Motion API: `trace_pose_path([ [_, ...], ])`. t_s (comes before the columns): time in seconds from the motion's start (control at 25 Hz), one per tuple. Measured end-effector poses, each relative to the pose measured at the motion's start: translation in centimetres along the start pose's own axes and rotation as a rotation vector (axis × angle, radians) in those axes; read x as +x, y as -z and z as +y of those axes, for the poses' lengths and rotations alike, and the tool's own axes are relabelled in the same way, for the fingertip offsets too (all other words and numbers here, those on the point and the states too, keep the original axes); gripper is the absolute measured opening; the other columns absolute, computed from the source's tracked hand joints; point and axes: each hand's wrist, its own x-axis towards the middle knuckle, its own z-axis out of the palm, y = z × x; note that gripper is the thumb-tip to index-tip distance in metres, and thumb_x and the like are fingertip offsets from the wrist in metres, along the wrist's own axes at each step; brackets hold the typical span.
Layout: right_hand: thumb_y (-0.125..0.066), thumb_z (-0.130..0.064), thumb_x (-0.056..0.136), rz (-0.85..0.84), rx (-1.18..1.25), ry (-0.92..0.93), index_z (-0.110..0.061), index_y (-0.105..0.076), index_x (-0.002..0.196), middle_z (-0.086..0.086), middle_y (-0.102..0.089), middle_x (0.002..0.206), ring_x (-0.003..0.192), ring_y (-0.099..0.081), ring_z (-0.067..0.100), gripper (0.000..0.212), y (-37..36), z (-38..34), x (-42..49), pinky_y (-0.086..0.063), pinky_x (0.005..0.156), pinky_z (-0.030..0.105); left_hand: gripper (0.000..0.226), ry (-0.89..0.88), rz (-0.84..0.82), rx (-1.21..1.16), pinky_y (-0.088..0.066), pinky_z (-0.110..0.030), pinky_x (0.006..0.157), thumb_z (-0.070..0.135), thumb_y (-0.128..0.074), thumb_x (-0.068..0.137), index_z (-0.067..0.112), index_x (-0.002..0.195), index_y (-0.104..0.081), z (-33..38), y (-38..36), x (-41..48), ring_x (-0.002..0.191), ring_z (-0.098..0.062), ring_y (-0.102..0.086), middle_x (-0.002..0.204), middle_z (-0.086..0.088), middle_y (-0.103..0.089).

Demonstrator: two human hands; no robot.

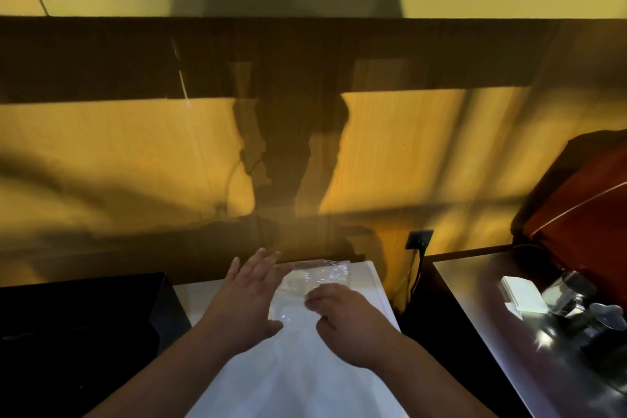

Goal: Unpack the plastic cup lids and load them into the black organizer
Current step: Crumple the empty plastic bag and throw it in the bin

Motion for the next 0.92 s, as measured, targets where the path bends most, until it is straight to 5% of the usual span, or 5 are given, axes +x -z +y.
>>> trace_pose_path([
  [0.16,-0.038,-0.032,0.099,0.154,0.114,0.172,-0.031,-0.064,0.137,-0.012,-0.061,0.145,0.144,-0.036,0.0,0.046,1.4,-3.8,0.4,-0.013,0.119,0.02,0.031,0.064,0.048,-0.124,-0.033,-0.047,0.123,0.047,-0.069,0.094,0.039,0.123,-0.063,0.5,0.5,0.4,0.132,-0.012,-0.058,0.135,0.013,-0.067],
  [0.32,-0.056,-0.048,0.092,0.541,0.168,0.026,-0.043,-0.049,0.136,-0.016,-0.053,0.141,0.14,-0.027,-0.012,0.045,1.9,-4.0,0.5,-0.033,0.119,0.026,0.012,0.453,0.053,-0.739,-0.058,-0.033,0.071,0.034,-0.077,0.092,0.029,0.081,-0.076,0.2,1.1,0.7,0.073,-0.009,-0.074,0.079,0.007,-0.08],
  [0.56,-0.084,-0.072,0.061,0.068,0.937,-0.653,-0.038,-0.026,0.156,-0.002,-0.045,0.157,0.122,-0.053,0.016,0.117,1.4,-1.0,1.0,-0.05,0.093,0.033,0.015,0.662,-0.076,-1.533,-0.063,-0.04,0.068,0.006,-0.077,0.092,-0.003,0.104,-0.078,-0.1,2.6,0.4,0.073,-0.029,-0.076,0.094,-0.021,-0.081],
  [0.68,-0.098,-0.05,0.062,-0.183,1.455,-0.682,-0.015,-0.049,0.144,0.015,-0.072,0.13,0.108,-0.074,0.035,0.102,0.6,0.4,0.5,-0.062,0.08,0.044,0.027,0.583,-0.19,-1.601,-0.061,-0.046,0.085,0.013,-0.077,0.092,-0.004,0.113,-0.077,0.9,3.2,0.0,0.085,-0.032,-0.071,0.11,-0.028,-0.077],
  [0.92,-0.08,-0.019,0.09,-0.114,1.518,-0.553,-0.006,-0.066,0.127,0.022,-0.078,0.105,0.079,-0.075,0.029,0.042,1.0,1.9,0.2,-0.06,0.072,0.039,0.044,0.48,-0.347,-1.778,-0.057,-0.045,0.085,0.029,-0.08,0.09,0.005,0.126,-0.072,0.4,3.1,-1.7,0.099,-0.033,-0.069,0.118,-0.021,-0.074],
])
